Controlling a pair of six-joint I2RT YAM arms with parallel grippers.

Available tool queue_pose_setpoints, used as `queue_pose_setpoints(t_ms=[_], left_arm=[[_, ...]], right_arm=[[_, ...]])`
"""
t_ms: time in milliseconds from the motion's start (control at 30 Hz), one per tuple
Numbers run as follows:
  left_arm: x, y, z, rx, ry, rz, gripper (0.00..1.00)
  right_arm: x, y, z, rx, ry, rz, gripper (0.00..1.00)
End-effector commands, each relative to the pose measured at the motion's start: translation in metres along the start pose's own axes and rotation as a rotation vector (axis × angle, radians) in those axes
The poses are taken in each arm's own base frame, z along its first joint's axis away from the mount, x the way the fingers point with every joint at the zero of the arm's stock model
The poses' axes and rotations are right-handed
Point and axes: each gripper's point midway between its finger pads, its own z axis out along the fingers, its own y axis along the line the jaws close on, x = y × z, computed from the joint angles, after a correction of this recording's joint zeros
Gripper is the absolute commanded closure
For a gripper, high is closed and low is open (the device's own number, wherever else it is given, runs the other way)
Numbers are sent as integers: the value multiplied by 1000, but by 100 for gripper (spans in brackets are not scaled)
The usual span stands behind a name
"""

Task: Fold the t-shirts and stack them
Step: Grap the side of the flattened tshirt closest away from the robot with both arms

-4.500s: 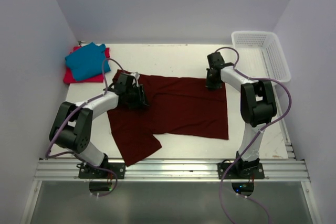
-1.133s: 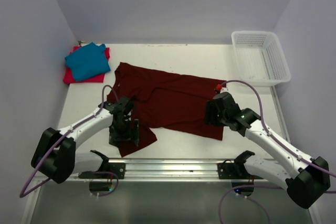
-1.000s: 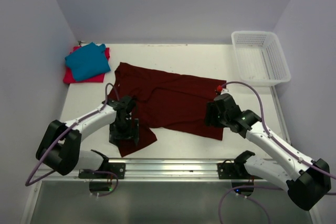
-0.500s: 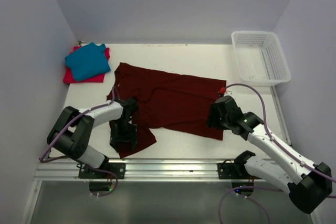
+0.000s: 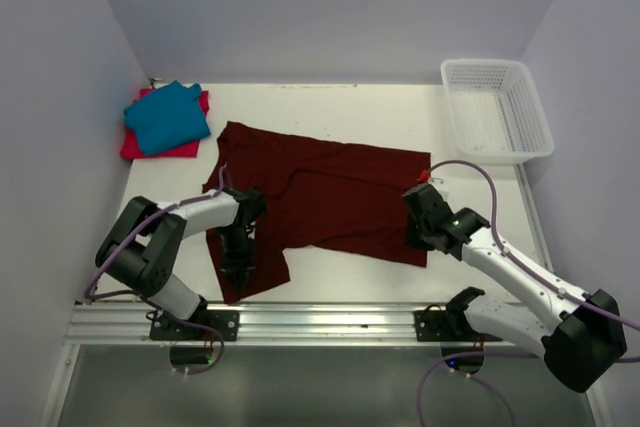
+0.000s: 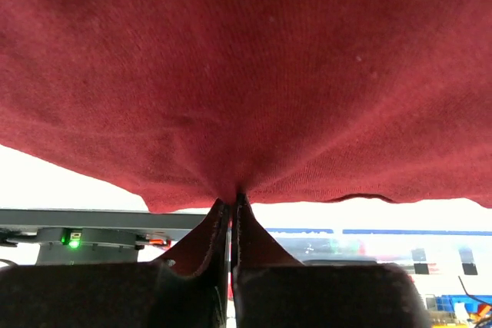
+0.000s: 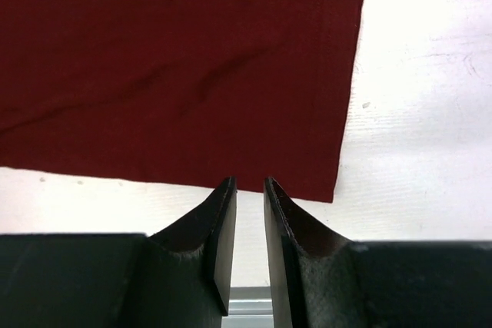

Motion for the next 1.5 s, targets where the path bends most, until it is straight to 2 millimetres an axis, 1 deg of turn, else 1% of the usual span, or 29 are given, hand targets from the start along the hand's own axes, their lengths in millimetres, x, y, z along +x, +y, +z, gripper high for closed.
queue_pose_setpoints(t_ms=[0,133,233,267,300,333,400,433,500,667,700,733,767,800,833,867,933,967,1000,1067,1167,1267,1367,1467], left_arm=[[-3,-6,-7,39,-44,23,100],[-4,-8,-13,58,-77,32,100],[-6,-11,-20,81,-119,37,100],[-6,-12,-23,94,-134,39,100],[-6,-12,-24,99,-143,42,100],[-6,-12,-25,101,-149,43,100],[-6,-14,-28,114,-167,48,100],[-5,-15,-27,116,-161,51,100],[-5,-17,-28,123,-167,59,100],[-3,-19,-31,129,-174,68,100],[-3,-20,-32,131,-178,71,100],[-3,-19,-32,128,-176,70,100],[-3,-19,-33,130,-182,72,100],[-2,-20,-34,132,-179,71,100],[-3,-20,-35,131,-185,73,100],[-3,-20,-36,134,-194,73,100],[-3,-20,-38,136,-198,75,100],[-3,-20,-39,138,-202,76,100],[-3,-20,-39,136,-201,75,100],[-3,-20,-40,139,-206,76,100],[-3,-21,-40,140,-204,78,100],[-2,-22,-41,145,-202,83,100],[-5,-28,-47,162,-215,92,100],[-9,-32,-53,159,-223,100,100]], right_arm=[[4,-10,11,73,-4,35,75],[11,-12,24,97,10,63,76],[16,-16,32,137,24,87,69],[22,-20,37,156,32,90,67],[26,-27,42,193,38,89,58],[29,-29,45,210,45,100,55],[35,-31,51,225,63,105,52],[40,-32,54,236,84,102,52],[43,-33,55,250,96,111,52],[40,-36,52,263,71,142,49],[40,-38,51,268,67,144,55],[41,-39,52,269,67,145,55],[41,-39,52,269,65,145,58],[41,-38,53,262,64,149,74],[42,-38,53,260,65,150,81],[42,-36,52,253,66,151,85],[40,-33,50,236,69,145,80],[39,-32,48,229,68,148,67],[38,-30,44,210,68,147,60],[32,-28,38,197,56,149,49],[26,-30,24,191,37,161,44],[24,-31,14,183,26,173,44],[29,-38,9,207,33,188,44],[39,-46,7,232,55,216,45]])
